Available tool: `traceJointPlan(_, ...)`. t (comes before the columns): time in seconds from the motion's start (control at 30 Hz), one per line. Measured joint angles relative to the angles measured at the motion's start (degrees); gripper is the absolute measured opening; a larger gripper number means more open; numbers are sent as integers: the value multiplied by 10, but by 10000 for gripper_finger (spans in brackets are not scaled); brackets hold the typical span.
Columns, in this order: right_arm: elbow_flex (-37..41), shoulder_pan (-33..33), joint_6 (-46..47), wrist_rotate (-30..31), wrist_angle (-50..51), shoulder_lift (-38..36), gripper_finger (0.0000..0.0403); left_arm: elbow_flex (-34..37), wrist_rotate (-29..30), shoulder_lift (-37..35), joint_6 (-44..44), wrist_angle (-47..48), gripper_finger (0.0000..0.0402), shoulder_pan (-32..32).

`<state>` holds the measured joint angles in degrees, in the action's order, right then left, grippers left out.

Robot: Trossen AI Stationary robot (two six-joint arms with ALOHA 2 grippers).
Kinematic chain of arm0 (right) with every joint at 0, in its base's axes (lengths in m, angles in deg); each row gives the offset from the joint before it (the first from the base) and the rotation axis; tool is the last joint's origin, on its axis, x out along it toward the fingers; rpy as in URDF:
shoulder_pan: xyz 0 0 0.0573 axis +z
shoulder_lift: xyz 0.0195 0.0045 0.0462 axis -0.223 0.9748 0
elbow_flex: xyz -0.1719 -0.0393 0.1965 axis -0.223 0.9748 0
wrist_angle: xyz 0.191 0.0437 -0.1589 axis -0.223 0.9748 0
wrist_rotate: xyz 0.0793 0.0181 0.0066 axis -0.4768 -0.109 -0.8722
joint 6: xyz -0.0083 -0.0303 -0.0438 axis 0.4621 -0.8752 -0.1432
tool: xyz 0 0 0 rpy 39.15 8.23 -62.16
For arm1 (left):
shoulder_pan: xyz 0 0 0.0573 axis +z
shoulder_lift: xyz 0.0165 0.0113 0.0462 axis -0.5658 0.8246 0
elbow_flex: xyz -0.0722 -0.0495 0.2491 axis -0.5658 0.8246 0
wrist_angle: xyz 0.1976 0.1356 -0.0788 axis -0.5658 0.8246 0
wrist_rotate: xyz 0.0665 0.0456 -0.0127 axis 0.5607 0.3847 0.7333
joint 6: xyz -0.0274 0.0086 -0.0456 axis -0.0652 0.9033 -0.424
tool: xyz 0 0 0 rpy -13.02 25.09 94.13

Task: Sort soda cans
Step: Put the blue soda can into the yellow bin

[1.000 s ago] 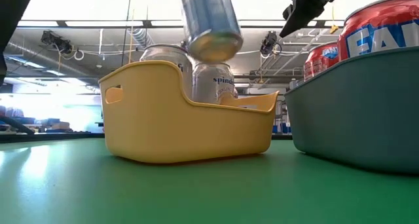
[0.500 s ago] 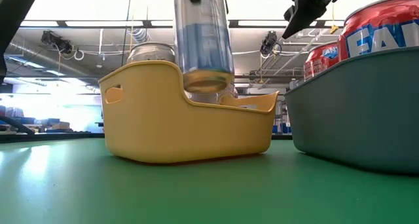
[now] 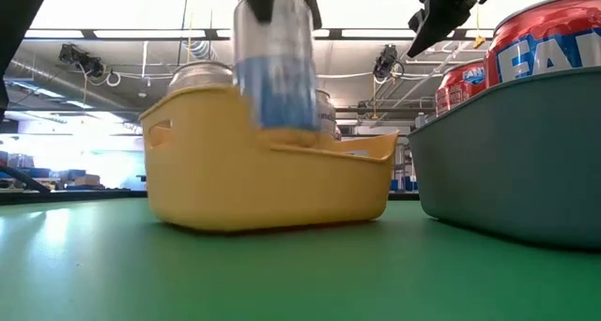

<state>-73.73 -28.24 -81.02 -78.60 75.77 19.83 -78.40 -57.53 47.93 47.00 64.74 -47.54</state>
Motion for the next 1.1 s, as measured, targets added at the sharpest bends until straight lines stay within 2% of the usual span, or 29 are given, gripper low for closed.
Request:
traceJointPlan(0.43,0,0,0,0,2,0,0,72,13,-1,-15,-16,295,-5)
traceJointPlan(0.97,0,0,2,0,6,0,0,105,25,0,-43,-3,295,-5)
traceJointPlan(1.1,0,0,3,0,7,0,0,105,25,0,-45,-1,341,-6)
